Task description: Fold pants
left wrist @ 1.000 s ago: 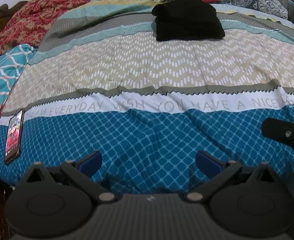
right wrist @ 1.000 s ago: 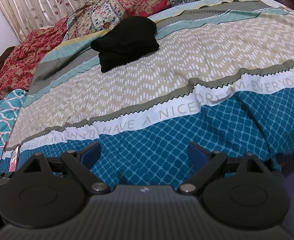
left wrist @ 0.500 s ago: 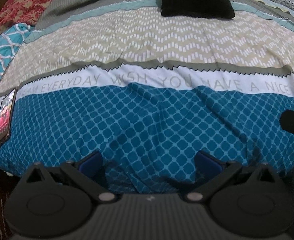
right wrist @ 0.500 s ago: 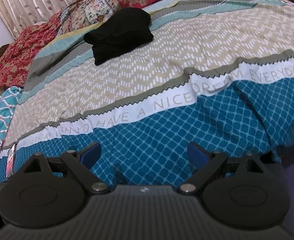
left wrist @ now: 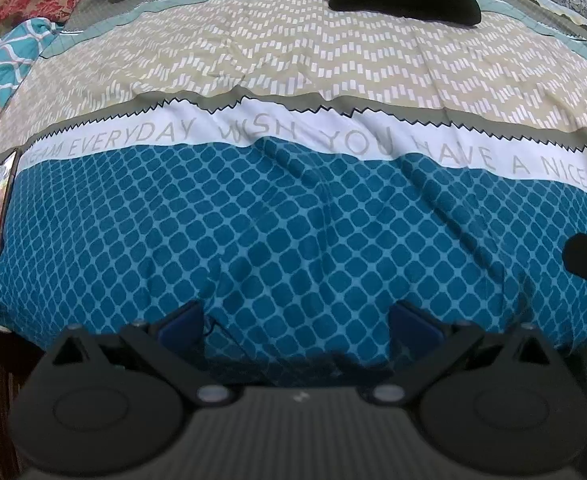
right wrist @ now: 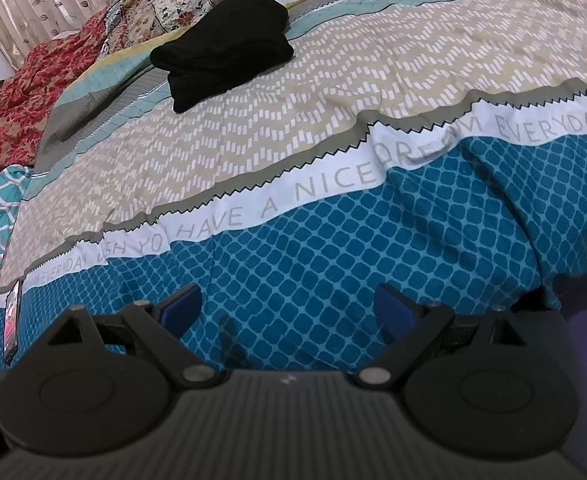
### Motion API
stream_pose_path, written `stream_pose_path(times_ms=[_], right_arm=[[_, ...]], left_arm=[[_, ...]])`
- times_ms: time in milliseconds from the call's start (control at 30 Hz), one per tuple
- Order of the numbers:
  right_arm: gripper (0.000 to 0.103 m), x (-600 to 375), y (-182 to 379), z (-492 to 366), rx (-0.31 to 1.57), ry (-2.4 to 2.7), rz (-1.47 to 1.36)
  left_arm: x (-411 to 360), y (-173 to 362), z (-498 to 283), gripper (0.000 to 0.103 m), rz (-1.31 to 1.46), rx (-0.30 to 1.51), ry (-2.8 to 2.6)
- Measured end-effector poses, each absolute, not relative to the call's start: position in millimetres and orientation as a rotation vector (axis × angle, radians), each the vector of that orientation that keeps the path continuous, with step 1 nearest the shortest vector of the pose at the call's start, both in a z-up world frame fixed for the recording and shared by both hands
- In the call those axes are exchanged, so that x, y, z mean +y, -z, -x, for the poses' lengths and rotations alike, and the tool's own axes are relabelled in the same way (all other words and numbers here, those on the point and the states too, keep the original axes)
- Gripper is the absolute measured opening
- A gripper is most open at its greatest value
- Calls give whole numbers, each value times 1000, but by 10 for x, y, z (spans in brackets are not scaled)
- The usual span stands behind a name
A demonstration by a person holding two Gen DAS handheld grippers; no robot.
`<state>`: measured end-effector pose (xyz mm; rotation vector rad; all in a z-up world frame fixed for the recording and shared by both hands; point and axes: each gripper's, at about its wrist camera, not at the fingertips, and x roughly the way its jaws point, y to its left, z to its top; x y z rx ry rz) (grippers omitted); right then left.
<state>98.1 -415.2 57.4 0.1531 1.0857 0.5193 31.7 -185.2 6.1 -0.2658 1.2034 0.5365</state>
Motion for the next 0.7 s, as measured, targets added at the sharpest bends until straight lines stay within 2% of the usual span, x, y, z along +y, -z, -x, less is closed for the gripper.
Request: stream_pose_path(times_ms=[367,533,600,700], right_arm=[[95,-4087,-650,-906,1040,-547,-111],[96,-4026,-673,-871,1032,-570,-84],[96,-4029,-702,-864,1022,-566,-91],[96,-4079,-797,-871,989,-581,-128]], left_arm=[[-1825,34,-283,103,302,1243,-502],[-1746,199,-240,103,444,1337,-421],[-1788,154,-214,98,413,1313,-420],[-1881,-55,-191,98,330,1247,-424]])
